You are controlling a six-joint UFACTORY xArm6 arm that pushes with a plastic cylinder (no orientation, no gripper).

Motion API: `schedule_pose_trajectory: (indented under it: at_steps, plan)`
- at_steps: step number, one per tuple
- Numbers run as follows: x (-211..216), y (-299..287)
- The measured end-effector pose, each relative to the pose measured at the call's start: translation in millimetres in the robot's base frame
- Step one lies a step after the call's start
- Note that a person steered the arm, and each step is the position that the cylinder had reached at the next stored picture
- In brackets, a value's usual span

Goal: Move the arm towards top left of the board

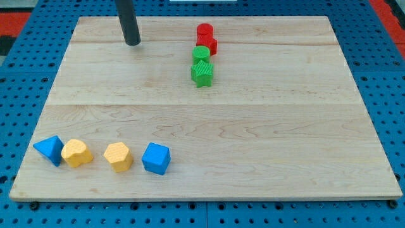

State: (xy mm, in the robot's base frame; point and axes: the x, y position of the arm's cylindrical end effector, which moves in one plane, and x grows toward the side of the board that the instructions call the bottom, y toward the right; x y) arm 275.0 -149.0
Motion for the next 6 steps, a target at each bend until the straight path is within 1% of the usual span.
schedule_pose_trajectory:
  at_steps: [1,3,4,5,6]
  plan:
    - [0.2,8.4]
    - [-1.1,4.4]
    - [3.3,-34.0]
    - [3.8,-88.2]
    - [3.8,-106.6]
